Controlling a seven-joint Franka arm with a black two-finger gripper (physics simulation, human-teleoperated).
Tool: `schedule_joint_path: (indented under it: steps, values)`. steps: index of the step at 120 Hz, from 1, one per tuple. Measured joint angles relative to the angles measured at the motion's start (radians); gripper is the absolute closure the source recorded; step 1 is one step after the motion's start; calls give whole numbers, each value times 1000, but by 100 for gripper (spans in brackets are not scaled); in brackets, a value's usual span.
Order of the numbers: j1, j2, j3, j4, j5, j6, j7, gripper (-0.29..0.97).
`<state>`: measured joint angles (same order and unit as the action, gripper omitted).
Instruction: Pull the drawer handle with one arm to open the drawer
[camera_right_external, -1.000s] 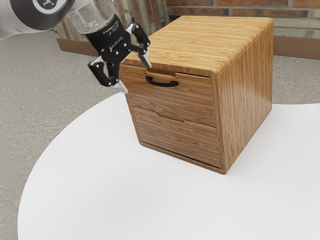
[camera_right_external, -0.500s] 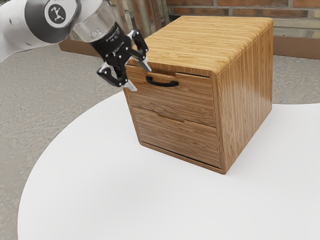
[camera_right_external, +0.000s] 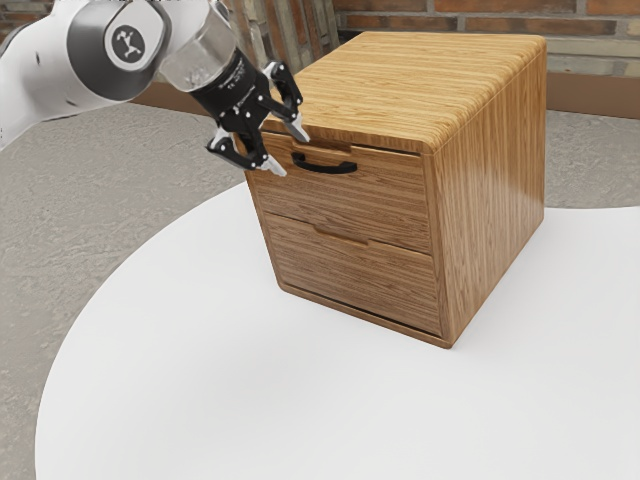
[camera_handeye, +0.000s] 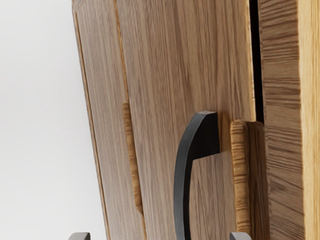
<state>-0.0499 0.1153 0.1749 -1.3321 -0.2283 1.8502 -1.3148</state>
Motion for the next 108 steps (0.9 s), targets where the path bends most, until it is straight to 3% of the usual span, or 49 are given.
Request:
schedule_joint_path:
  steps: [53,108]
  values:
    - [-1,42,-2,-1,2,22,33,38]
    - [0,43,-6,-24,0,22,49,50]
